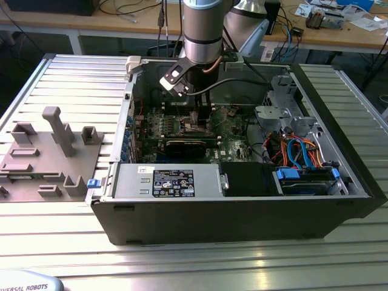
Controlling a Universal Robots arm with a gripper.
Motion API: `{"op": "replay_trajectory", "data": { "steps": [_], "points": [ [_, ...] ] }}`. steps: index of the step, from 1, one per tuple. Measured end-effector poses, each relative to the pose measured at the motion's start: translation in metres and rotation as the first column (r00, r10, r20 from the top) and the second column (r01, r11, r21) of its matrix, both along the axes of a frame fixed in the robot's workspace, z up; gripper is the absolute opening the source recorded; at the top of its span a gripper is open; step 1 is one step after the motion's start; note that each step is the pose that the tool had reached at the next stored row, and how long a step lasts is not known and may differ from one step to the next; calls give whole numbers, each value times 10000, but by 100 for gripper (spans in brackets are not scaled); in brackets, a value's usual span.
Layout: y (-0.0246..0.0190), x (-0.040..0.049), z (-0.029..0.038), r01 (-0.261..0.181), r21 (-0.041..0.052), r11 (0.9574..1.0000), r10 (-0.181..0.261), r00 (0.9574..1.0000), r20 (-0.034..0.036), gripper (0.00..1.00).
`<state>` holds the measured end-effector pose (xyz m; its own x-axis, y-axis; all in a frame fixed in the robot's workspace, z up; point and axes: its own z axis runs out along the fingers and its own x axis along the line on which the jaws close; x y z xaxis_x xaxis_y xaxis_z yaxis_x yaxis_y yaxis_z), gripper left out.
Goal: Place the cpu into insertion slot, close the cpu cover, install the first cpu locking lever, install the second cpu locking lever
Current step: 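Place the cpu into insertion slot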
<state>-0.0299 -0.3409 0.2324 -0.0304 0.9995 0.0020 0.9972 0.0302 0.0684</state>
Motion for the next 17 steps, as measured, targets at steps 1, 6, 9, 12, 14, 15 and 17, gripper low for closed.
{"op": "replay_trajectory", "data": {
  "steps": [1, 6, 9, 12, 14, 15, 17],
  "points": [
    [0, 0, -2, 0, 1, 10000, 0, 10000, 0, 54],
    [0, 0, -12, 0, 0, 10000, 0, 10000, 0, 54],
    [0, 0, -18, 0, 0, 10000, 0, 10000, 1, 54],
    [0, 0, -23, 0, 0, 10000, 0, 10000, 0, 54],
    [0, 0, -27, 0, 1, 10000, 0, 10000, 0, 54],
    [0, 0, -28, 0, 1, 10000, 0, 10000, 1, 54],
    [0, 0, -33, 0, 0, 10000, 0, 10000, 0, 54]
  ]
}}
